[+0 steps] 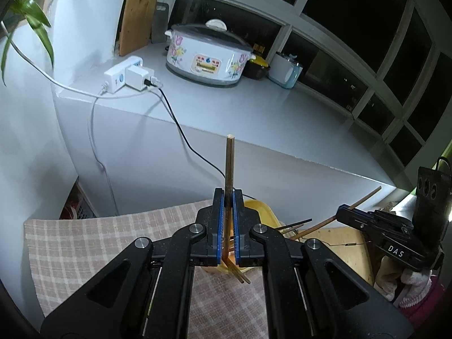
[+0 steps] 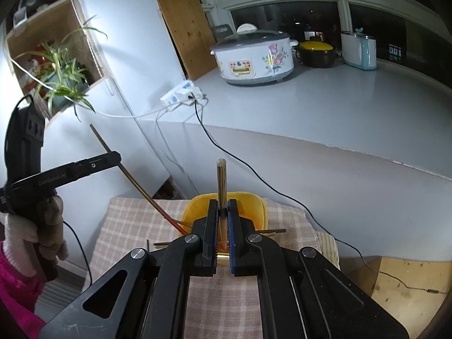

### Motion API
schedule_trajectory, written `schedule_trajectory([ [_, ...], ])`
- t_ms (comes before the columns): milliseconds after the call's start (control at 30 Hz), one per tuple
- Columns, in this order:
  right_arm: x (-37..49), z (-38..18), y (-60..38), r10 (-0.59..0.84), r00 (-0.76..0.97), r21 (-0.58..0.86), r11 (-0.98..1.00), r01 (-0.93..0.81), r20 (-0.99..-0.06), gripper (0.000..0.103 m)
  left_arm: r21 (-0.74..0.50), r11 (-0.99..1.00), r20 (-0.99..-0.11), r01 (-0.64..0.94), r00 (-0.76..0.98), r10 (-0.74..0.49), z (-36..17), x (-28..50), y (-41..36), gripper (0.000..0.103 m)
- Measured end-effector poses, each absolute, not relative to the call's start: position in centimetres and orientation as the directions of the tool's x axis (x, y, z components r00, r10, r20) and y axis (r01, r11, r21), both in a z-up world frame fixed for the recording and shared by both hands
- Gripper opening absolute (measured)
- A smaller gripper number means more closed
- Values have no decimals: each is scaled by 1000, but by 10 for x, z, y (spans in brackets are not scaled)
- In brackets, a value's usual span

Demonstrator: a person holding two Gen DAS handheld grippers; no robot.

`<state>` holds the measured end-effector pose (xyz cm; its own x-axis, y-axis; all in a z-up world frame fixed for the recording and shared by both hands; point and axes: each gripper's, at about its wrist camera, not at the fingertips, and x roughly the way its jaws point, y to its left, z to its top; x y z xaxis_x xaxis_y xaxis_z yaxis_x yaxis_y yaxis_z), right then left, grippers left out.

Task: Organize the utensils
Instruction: 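Carry both chopsticks over the yellow container and lower them in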

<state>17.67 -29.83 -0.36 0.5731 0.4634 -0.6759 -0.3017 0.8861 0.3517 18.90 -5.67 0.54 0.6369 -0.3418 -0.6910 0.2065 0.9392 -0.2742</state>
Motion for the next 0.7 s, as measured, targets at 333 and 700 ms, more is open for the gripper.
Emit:
schedule_trajectory([
  [333, 197, -31, -277, 463, 505, 328, 883, -337, -728, 4, -257, 938, -725, 232, 596, -346, -19, 197, -74, 3],
  [700, 222, -64, -267, 445, 455, 328, 891, -316, -771, 4, -256, 939, -756, 228, 558, -342, -41, 204, -84, 3],
])
